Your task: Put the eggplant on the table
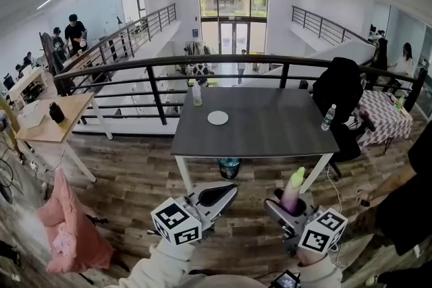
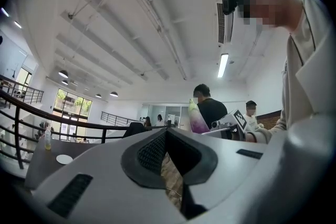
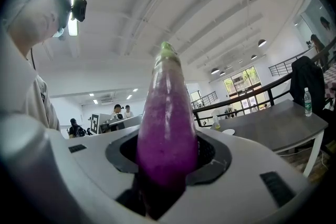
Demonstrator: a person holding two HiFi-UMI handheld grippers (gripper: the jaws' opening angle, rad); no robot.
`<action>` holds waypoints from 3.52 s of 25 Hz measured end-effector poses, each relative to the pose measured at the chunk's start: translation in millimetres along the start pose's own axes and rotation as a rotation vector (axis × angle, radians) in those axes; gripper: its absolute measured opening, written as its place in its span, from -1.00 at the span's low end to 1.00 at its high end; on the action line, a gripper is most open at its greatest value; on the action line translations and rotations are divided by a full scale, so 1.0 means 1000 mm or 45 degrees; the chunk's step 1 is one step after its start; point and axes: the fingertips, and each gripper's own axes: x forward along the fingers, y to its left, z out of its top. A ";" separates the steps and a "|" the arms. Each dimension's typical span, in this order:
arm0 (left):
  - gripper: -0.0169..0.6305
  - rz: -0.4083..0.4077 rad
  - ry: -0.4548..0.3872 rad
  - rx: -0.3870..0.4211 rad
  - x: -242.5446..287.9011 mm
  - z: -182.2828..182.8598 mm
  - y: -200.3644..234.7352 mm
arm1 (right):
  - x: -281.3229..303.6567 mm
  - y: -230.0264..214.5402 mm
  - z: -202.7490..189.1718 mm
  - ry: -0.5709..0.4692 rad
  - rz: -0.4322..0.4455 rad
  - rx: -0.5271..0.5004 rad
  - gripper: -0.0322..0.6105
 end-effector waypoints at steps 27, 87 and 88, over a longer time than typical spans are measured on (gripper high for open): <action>-0.93 -0.089 0.082 -0.080 0.059 -0.004 0.116 | 0.084 -0.084 0.046 0.024 0.023 0.047 -0.27; -0.93 0.168 0.116 -0.074 0.184 0.002 0.514 | 0.416 -0.367 0.130 0.108 0.186 0.149 -0.27; -0.93 0.176 0.105 -0.071 0.185 0.002 0.518 | 0.419 -0.368 0.130 0.115 0.193 0.144 -0.27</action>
